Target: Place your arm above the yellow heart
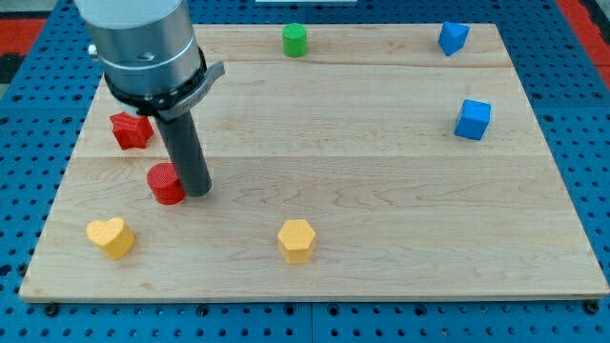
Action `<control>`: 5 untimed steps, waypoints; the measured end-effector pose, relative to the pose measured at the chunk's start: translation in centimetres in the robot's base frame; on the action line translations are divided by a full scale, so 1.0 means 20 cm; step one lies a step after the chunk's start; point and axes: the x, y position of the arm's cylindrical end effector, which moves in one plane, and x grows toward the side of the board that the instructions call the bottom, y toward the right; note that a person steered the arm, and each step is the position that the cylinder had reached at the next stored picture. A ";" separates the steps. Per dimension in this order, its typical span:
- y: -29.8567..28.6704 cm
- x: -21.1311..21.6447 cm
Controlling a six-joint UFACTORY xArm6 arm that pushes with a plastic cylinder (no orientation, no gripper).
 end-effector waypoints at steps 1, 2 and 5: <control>0.00 0.23; 0.00 0.27; -0.06 0.18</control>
